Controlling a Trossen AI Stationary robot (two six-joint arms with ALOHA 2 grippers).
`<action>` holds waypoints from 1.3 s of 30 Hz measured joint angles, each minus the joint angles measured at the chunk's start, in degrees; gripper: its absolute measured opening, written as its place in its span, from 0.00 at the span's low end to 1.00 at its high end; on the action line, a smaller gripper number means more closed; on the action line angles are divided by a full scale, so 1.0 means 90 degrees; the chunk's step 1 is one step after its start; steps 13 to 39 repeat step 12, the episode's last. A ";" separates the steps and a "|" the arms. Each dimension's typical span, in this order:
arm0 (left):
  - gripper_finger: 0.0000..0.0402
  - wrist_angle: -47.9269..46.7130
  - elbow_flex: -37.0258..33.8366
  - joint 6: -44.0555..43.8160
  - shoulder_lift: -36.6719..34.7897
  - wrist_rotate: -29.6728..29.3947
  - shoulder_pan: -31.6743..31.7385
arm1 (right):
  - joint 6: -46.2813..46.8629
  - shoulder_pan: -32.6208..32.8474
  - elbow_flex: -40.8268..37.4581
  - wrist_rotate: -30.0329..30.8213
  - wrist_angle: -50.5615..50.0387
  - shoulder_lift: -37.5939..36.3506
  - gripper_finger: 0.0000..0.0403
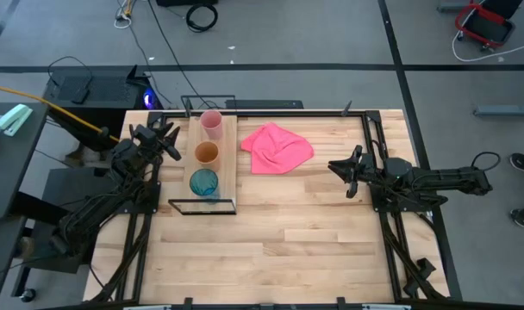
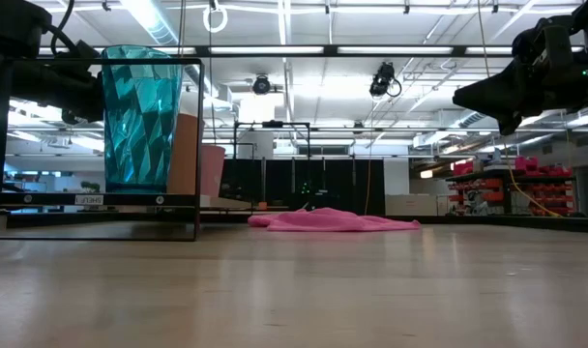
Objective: Stack small to large cups/mugs on shelf
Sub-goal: Return to Home Position
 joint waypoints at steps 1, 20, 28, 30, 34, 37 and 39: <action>0.35 0.0000 0.0000 -0.0003 0.0000 -0.0002 0.0001 | 0.0000 -0.0002 0.0000 0.0000 0.0000 0.0000 0.18; 0.37 -0.0002 0.0000 -0.0002 0.0000 -0.0002 0.0002 | 0.0000 0.0000 0.0000 0.0001 0.0000 0.0000 0.18; 0.37 -0.0002 0.0000 -0.0002 0.0000 -0.0002 0.0002 | 0.0000 0.0000 0.0000 0.0001 0.0000 0.0000 0.18; 0.37 -0.0002 0.0000 -0.0002 0.0000 -0.0002 0.0002 | 0.0000 0.0000 0.0000 0.0001 0.0000 0.0000 0.18; 0.37 -0.0002 0.0000 -0.0002 0.0000 -0.0002 0.0002 | 0.0000 0.0000 0.0000 0.0001 0.0000 0.0000 0.18; 0.37 -0.0002 0.0000 -0.0002 0.0000 -0.0002 0.0002 | 0.0000 0.0000 0.0000 0.0001 0.0000 0.0000 0.18; 0.37 -0.0002 0.0000 -0.0002 0.0000 -0.0002 0.0002 | 0.0000 0.0000 0.0000 0.0001 0.0000 0.0000 0.18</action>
